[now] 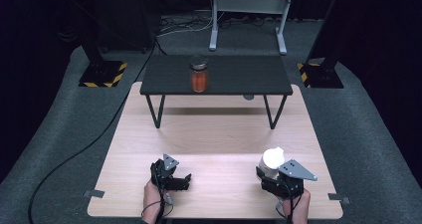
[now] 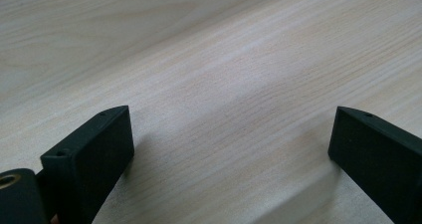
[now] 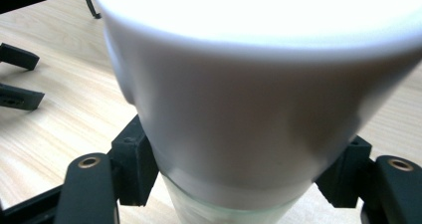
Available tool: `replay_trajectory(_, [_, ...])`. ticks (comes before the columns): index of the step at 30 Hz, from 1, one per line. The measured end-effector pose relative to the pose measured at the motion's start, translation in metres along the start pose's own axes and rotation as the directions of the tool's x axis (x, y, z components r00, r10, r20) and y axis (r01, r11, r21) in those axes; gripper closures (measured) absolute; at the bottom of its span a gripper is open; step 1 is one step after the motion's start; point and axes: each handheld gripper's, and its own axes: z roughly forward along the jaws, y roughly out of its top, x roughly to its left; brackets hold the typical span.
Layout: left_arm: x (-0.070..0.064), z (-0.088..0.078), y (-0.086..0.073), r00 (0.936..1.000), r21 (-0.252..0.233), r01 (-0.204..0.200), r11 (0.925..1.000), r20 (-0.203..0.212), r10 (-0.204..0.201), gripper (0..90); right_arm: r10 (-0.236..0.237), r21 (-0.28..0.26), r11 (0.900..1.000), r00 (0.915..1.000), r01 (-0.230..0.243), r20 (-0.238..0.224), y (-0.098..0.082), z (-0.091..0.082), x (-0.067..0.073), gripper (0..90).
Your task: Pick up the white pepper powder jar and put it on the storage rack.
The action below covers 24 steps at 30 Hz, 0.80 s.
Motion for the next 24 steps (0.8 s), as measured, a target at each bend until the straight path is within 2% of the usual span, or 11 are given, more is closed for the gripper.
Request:
replay_trajectory(10, [0.0,0.0,0.0,1.0,0.0,-0.004,1.0,0.003,0.004,3.0,0.019,-0.01,1.0,0.9998,-0.018,0.005,0.006,0.0,-0.007,29.6])
replay_trajectory(24, [0.0,0.001,0.001,1.0,0.005,-0.004,1.0,0.003,0.004,0.8,0.01,-0.008,1.0,0.9999,-0.01,0.011,0.027,0.007,-0.018,29.6])
